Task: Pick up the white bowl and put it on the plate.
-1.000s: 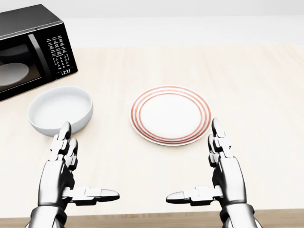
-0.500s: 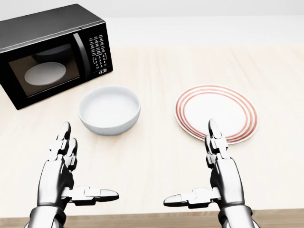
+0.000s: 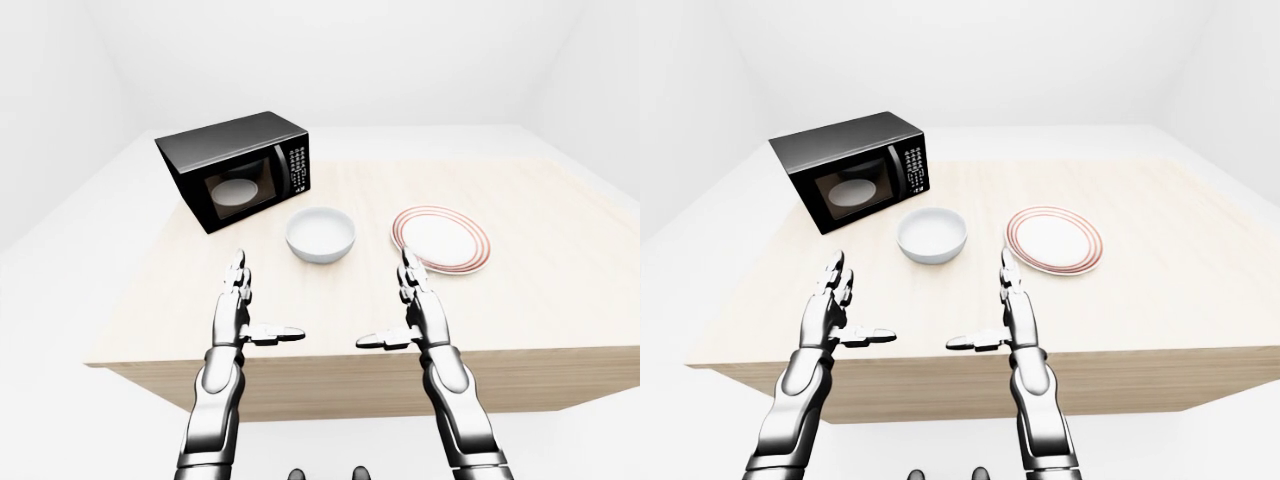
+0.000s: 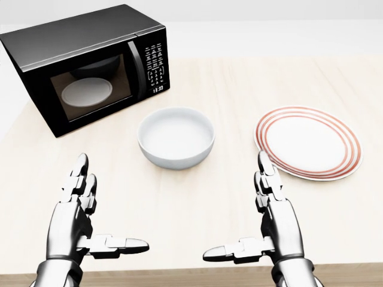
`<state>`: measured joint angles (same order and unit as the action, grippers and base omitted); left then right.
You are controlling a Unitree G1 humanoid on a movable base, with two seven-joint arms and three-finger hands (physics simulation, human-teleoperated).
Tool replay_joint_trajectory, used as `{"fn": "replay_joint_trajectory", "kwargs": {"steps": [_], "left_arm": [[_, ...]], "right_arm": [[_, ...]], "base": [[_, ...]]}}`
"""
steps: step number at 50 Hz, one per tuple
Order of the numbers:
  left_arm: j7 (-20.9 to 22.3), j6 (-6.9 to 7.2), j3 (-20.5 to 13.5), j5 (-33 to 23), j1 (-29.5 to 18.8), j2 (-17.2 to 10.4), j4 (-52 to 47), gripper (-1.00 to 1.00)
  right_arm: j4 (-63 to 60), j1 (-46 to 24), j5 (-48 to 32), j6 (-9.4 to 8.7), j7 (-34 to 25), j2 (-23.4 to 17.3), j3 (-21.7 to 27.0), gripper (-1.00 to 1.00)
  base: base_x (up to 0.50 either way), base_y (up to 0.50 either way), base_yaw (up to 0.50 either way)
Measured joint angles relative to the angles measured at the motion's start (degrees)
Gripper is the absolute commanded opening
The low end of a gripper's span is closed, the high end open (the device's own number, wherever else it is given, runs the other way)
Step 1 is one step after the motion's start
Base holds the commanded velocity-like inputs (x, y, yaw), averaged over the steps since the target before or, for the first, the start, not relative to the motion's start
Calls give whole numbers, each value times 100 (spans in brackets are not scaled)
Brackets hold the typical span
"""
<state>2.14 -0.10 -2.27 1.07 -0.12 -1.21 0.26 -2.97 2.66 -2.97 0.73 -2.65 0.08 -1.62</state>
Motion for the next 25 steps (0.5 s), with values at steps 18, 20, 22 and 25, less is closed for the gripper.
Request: {"fn": "replay_joint_trajectory", "kwargs": {"steps": [18, 20, 22, 25], "left_arm": [[2, 0, 5, 1, 4, 11, 0, 100], [2, 0, 5, 1, 3, 11, 0, 100], [2, 0, 5, 1, 2, 11, 0, 100], [2, 0, 5, 1, 1, 12, 0, 100]], "right_arm": [[-24, -10, -10, -107, 3, -9, -11, 100], [-23, -8, -17, -107, 4, -9, -17, 100], [-35, -4, -23, -115, 2, -9, -21, 100], [-40, 0, -29, -116, 1, -9, -25, 100]], "base": [[9, 0, 0], [26, 0, 0], [26, 0, 0], [26, 0, 0]]}}
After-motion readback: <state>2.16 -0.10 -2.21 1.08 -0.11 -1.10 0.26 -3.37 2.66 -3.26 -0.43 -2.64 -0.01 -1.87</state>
